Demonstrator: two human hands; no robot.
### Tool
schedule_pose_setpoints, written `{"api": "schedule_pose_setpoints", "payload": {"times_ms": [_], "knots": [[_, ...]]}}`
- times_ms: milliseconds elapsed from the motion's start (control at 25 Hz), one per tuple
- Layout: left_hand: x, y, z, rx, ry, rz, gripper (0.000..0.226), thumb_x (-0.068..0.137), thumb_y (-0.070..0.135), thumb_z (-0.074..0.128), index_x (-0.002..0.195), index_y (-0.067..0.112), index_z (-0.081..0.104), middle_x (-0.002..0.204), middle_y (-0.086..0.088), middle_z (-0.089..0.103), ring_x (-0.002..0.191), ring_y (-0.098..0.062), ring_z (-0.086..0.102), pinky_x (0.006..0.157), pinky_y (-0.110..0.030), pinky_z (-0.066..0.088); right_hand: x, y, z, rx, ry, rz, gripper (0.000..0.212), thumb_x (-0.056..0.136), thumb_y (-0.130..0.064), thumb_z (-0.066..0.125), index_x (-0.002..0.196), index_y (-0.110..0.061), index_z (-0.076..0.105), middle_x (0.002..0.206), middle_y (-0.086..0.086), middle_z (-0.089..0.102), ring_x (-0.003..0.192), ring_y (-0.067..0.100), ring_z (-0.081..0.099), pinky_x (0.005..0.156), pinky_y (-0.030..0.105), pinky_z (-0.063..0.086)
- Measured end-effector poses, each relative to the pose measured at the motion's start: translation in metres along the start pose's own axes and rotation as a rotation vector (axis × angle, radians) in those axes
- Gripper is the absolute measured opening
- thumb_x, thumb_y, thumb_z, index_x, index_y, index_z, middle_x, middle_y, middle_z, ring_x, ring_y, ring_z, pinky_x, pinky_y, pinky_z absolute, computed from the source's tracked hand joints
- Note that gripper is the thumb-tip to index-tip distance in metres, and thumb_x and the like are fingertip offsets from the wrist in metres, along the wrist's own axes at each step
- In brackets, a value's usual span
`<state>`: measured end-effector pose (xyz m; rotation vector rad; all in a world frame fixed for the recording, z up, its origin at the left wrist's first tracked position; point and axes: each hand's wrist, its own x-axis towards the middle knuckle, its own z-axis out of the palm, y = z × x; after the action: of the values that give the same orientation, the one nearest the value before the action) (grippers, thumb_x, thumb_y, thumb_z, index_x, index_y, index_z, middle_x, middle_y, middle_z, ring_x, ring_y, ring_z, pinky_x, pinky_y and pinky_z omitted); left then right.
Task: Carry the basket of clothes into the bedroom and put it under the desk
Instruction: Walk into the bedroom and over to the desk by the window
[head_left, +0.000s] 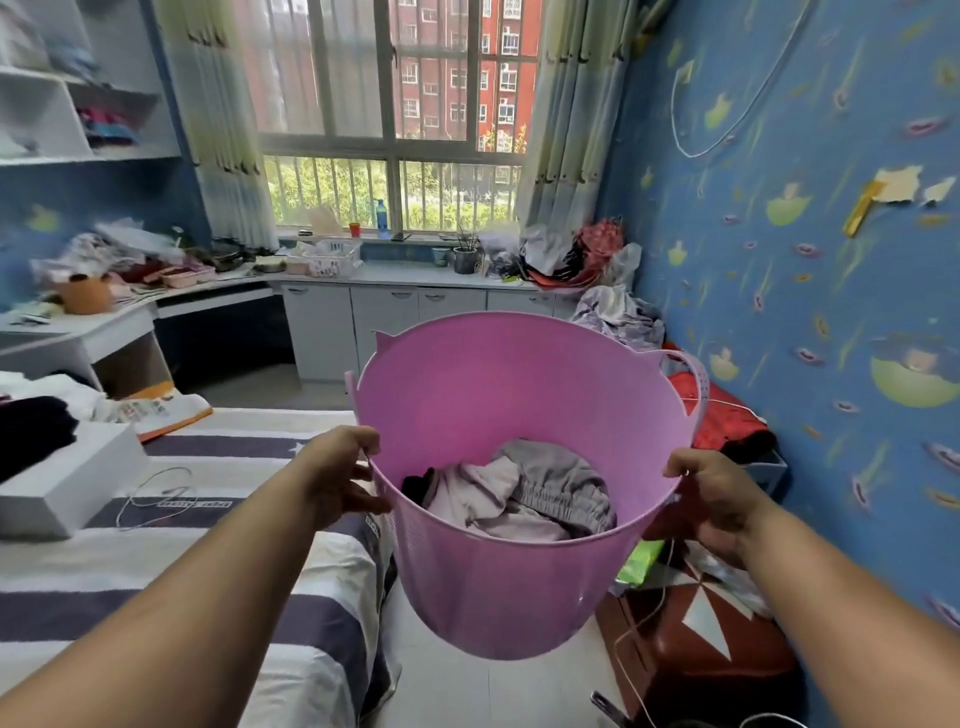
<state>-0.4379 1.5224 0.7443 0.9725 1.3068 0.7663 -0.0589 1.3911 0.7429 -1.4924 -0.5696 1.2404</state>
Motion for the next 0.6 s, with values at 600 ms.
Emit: {"api": "schedule_pose_setpoints", "payload": {"times_ms": [600], "knots": [[0.193,0.084,0.061,-0.021,0.087,0.000,0.050,0.085,0.005,0.044,0.131,-0.014,0.050,0.063,-0.025,0.062,0.040,-0.039,0.063,0.053,-0.042,0.061,0.248,-0.098,0.014,-0.050,-0.101,0.031,0.043,0.078,-0.003,0.046,0.119,-0.002,0.056,0.102,0.021,0.046,0.064,0.036,0.052,0.065,0.057,0.056]]}}
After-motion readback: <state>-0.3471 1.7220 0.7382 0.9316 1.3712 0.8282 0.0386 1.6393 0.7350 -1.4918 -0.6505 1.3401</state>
